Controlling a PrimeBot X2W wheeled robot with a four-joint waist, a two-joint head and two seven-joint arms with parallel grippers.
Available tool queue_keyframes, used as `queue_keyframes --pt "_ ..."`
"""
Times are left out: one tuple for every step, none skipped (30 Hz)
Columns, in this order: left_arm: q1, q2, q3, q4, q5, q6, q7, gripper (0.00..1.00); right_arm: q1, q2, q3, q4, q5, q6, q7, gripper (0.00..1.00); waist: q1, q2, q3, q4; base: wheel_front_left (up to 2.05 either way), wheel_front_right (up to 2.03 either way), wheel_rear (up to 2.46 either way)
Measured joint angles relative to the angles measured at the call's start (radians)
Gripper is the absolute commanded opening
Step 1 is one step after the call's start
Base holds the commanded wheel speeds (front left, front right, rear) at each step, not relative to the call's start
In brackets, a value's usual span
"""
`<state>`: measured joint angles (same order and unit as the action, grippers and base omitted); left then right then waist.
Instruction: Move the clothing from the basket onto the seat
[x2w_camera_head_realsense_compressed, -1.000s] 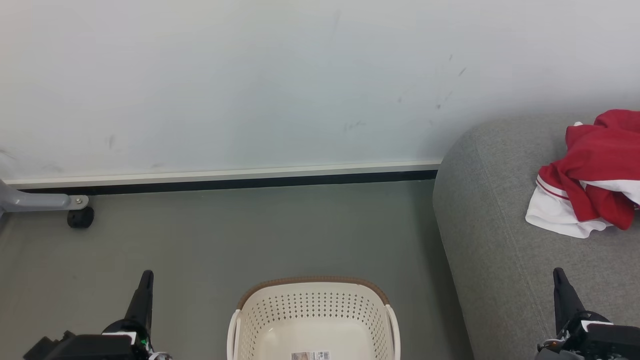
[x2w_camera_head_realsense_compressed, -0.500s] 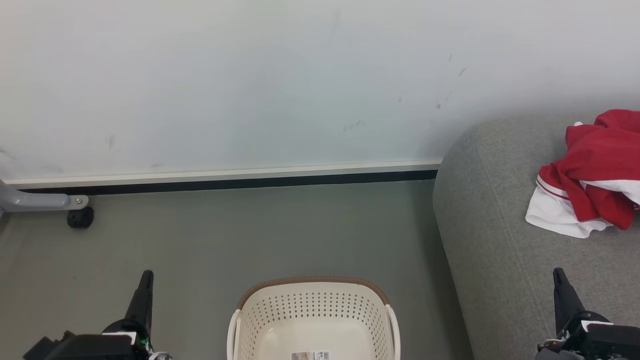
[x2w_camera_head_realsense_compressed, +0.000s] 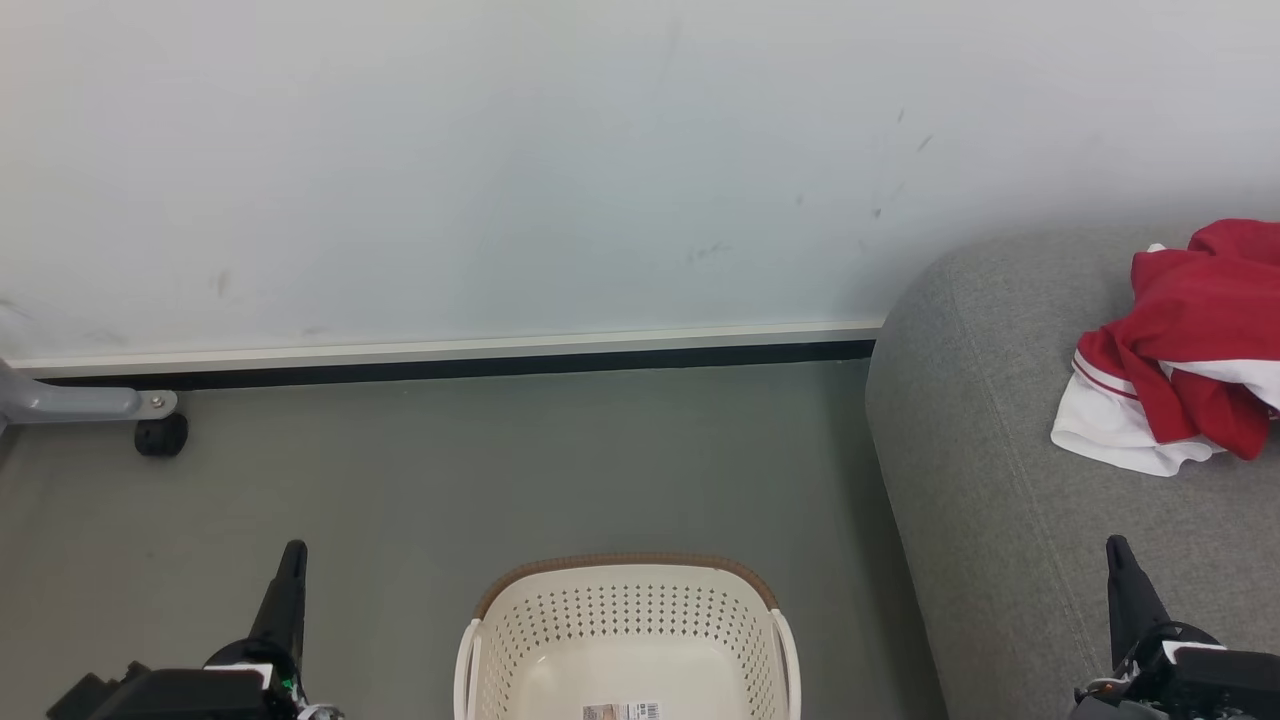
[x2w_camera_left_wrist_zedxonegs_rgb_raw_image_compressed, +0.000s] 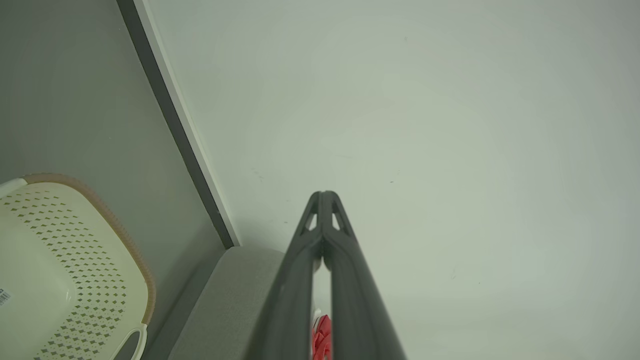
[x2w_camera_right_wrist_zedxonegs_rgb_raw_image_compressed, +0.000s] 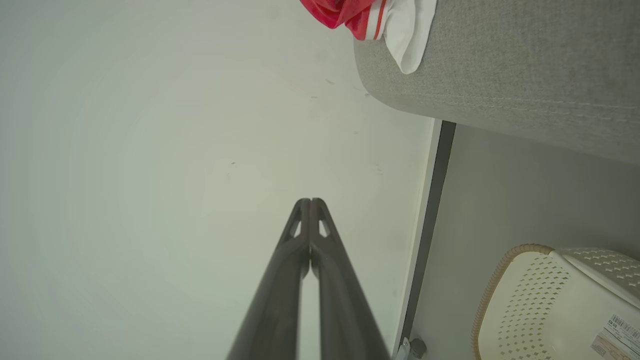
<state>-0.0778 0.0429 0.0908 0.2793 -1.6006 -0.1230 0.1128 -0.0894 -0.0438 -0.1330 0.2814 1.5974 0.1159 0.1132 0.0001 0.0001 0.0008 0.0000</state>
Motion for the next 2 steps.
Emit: queue_keyframes --pt "0.000 0.000 0.000 0.000 0.000 0.000 0.000 0.00 0.000 0.000 0.000 0.000 0.000 0.000 0.000 0.00 0.0000 0.0000 0.000 0.000 0.00 0.00 0.00" --pt "0.000 0.000 0.000 0.000 0.000 0.000 0.000 0.00 0.000 0.000 0.000 0.000 0.000 0.000 0.000 0.00 0.0000 0.0000 0.000 0.000 0.00 0.00 0.00"
